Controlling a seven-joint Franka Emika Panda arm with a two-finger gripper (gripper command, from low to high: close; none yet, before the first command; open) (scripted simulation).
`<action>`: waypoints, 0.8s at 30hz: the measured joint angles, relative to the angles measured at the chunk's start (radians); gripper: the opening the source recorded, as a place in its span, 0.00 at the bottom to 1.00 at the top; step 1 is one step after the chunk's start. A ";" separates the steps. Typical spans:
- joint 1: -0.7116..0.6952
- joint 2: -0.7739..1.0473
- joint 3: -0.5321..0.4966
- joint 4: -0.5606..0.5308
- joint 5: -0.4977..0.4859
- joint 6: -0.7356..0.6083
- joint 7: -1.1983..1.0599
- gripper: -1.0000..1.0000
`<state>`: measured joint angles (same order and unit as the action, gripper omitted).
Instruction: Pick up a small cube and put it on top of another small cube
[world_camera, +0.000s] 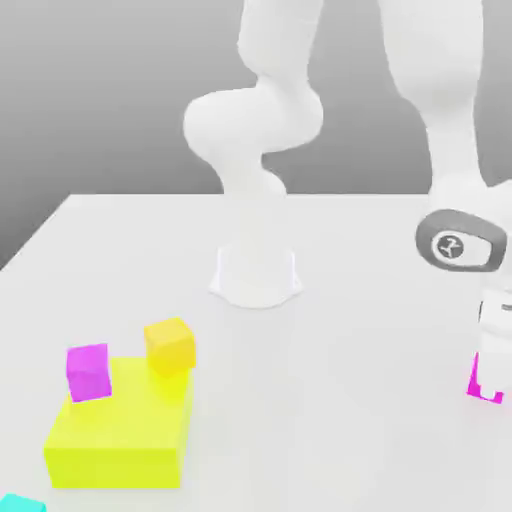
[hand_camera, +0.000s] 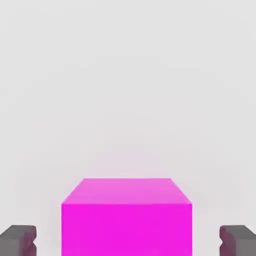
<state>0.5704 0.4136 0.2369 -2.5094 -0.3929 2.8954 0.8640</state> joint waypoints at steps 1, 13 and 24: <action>0.000 0.000 0.000 0.000 0.000 0.000 0.000 0.00; -0.165 -0.276 0.068 -0.085 0.194 -0.180 -0.183 0.00; -0.535 -0.678 -0.234 -0.262 0.243 -0.387 -0.403 0.00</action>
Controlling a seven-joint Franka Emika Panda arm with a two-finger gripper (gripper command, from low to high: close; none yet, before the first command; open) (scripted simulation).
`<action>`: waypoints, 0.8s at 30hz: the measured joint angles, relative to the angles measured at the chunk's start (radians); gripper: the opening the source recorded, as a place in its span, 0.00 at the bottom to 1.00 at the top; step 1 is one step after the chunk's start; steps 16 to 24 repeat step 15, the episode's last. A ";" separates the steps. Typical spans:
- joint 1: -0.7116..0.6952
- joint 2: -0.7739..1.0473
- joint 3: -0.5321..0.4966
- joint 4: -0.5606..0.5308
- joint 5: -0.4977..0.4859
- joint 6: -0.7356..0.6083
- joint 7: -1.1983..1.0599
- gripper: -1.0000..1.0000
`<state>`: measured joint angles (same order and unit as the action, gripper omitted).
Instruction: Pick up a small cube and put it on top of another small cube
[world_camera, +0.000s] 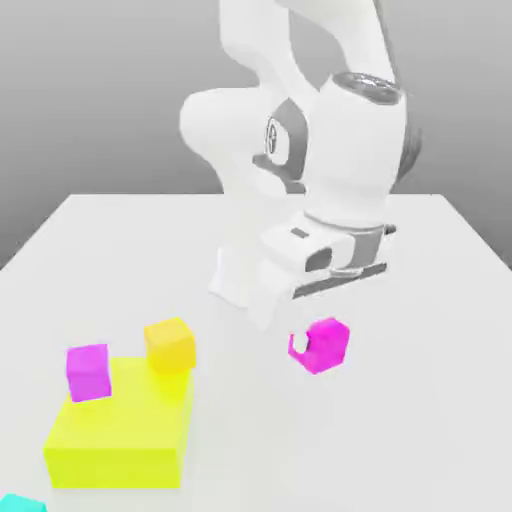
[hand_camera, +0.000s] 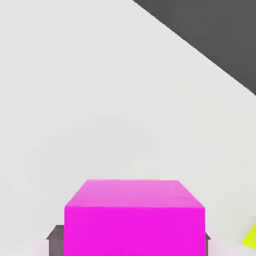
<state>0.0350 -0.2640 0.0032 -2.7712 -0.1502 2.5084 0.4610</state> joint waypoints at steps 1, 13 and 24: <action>-0.030 -0.036 -0.032 -0.016 0.002 -0.019 -0.018 0.00; -0.197 -0.041 -0.242 -0.156 0.009 0.117 -0.129 1.00; -0.197 -0.041 -0.242 -0.156 0.009 0.117 -0.129 1.00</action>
